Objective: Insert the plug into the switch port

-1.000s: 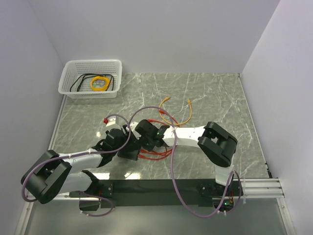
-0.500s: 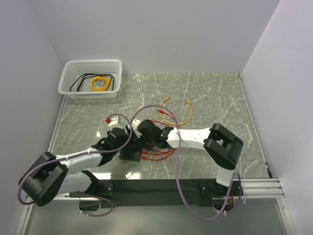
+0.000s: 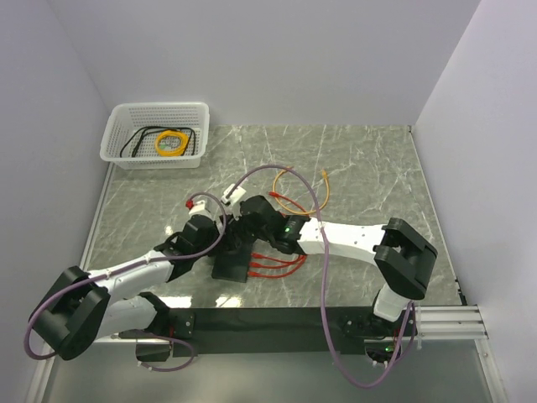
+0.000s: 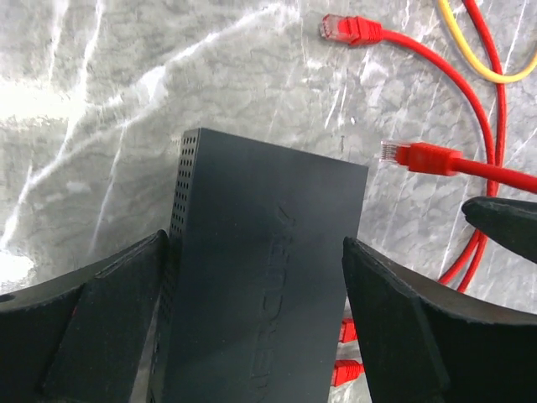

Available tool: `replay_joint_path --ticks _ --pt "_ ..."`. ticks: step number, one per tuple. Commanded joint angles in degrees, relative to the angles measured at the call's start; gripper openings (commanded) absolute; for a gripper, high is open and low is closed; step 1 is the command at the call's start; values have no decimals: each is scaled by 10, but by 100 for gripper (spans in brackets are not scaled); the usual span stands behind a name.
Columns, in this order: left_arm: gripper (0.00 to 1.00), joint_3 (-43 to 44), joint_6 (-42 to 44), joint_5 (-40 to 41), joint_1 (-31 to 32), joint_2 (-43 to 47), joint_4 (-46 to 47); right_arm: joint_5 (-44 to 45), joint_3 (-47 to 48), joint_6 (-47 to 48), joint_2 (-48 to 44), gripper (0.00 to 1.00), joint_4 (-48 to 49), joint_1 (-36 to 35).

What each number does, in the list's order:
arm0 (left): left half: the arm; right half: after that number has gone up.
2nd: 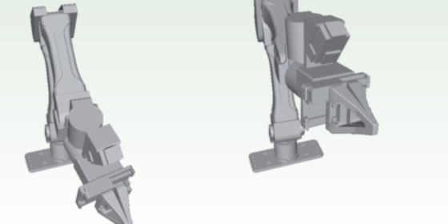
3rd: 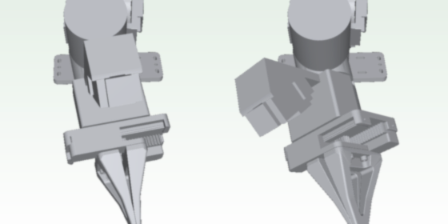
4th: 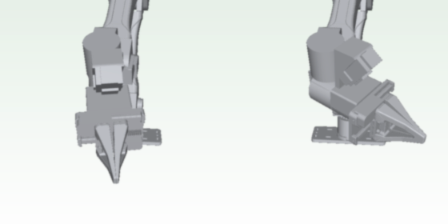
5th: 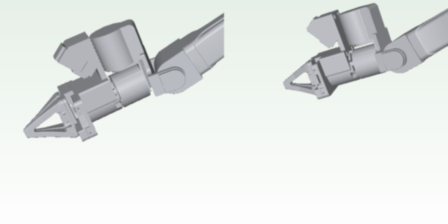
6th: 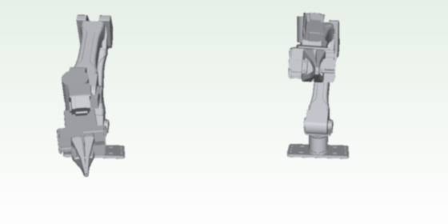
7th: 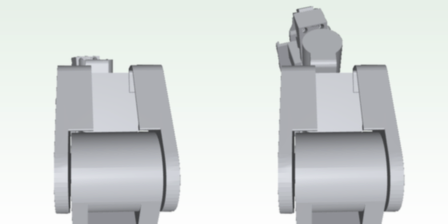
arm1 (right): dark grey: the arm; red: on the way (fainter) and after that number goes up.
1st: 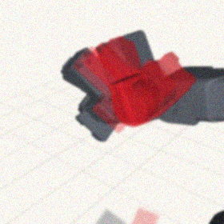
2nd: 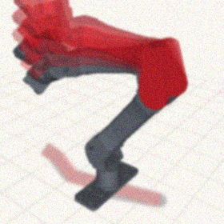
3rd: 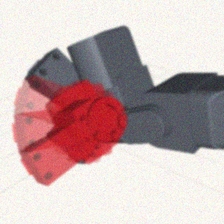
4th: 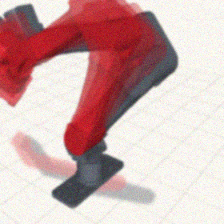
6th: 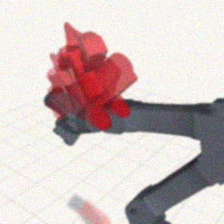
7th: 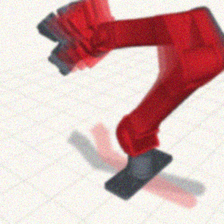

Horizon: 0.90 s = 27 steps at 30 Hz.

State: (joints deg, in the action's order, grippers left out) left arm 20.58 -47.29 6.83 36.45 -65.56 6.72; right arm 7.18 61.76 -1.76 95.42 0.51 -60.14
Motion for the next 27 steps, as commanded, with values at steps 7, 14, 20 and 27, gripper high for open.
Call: replay_joint_path --ticks 7,14,20,27 --pt "94 34 53 -53 -81 62 -42 59 13 -86 -22 45 -1 77" --pt "95 28 63 -55 -105 91 -49 24 51 -127 -18 56 -42 171" --pt "95 21 64 -59 -110 83 -40 38 124 -139 45 61 -99 233" --pt "95 14 64 -56 -110 100 -36 12 205 -152 116 61 -147 275"
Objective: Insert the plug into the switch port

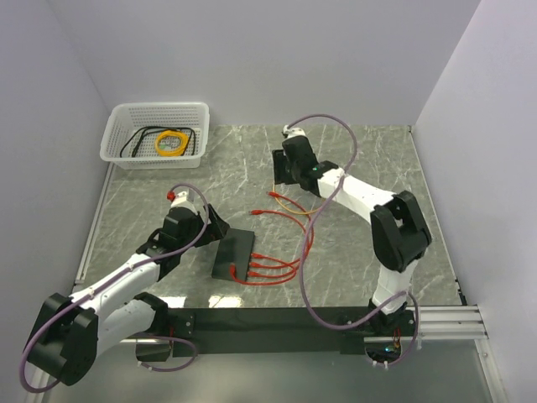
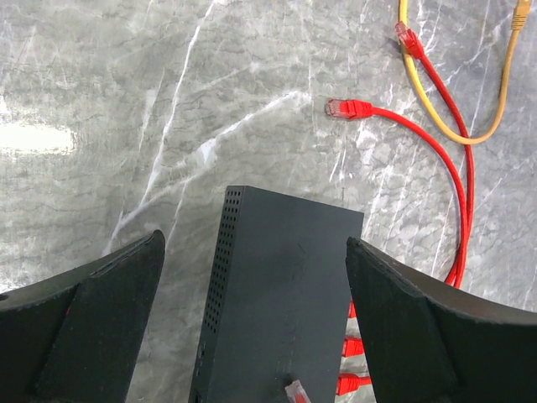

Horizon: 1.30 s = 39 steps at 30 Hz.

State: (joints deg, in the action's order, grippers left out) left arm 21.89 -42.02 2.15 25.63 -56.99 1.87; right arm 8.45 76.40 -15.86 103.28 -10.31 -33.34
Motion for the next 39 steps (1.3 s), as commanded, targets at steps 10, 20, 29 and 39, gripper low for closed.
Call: replay_joint_path --ticks 10,20,29,39 --pt "94 -6 12 -12 -2 24 18 25 225 -38 182 61 -154 14" --pt "93 -12 12 -16 -2 31 25 67 378 -53 300 61 -247 15" --pt "93 -15 12 -16 -2 34 31 61 414 -84 343 57 -272 30" --pt "93 -16 12 -16 -2 36 31 17 433 -83 377 13 -292 29"
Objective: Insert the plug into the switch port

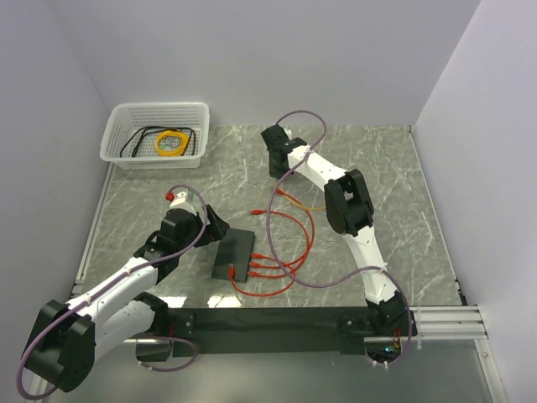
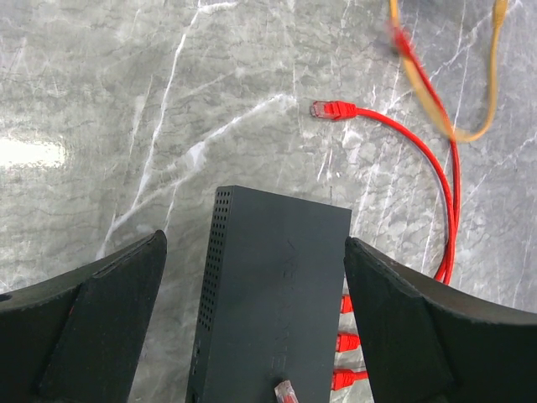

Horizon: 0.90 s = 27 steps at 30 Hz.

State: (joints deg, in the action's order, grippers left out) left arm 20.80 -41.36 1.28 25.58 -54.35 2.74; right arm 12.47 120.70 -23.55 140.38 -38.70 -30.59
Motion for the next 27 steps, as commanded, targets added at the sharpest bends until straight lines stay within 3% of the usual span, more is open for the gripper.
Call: replay_joint_path --ticks 1,3,13,20,27 --pt "92 -5 6 -8 -2 8 21 -31 -18 -4 3 8 -1 2" --pt "92 -4 7 -8 -2 7 20 -74 -41 9 -13 0 31 1" --pt "91 -8 2 3 -2 28 10 -251 -288 101 -248 0 360 -51" --pt "89 -8 -21 8 -2 95 9 -366 -447 88 -397 0 469 -69" --pt "83 15 -24 5 -2 170 12 -366 -564 100 -485 0 506 -109"
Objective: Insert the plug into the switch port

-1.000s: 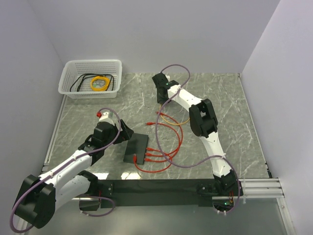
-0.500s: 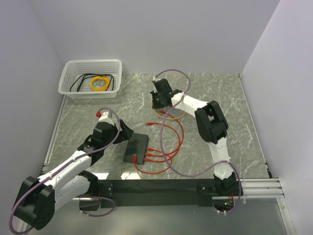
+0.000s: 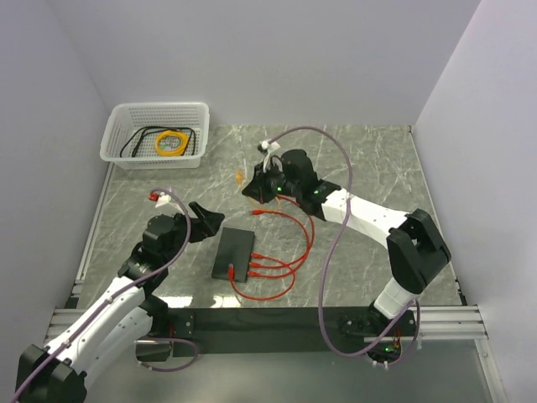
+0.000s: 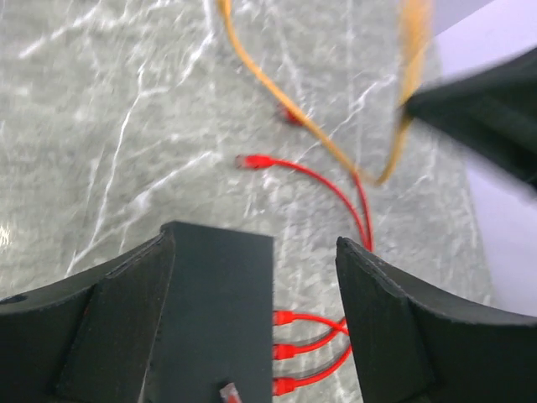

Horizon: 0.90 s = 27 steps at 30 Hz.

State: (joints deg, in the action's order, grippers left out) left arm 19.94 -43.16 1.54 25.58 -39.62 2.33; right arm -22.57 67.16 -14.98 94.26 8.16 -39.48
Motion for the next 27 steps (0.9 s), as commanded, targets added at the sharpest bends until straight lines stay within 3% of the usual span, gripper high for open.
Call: replay_joint_path --ticks 1,14,27 --pt "82 31 -7 -1 -2 30 15 -7 -34 18 -29 0 37 -29" --pt "73 62 -37 -8 -2 40 36 -24 -61 30 -64 0 46 -66" --pt "70 55 -65 -10 -2 70 97 -121 -103 22 -79 0 113 -67"
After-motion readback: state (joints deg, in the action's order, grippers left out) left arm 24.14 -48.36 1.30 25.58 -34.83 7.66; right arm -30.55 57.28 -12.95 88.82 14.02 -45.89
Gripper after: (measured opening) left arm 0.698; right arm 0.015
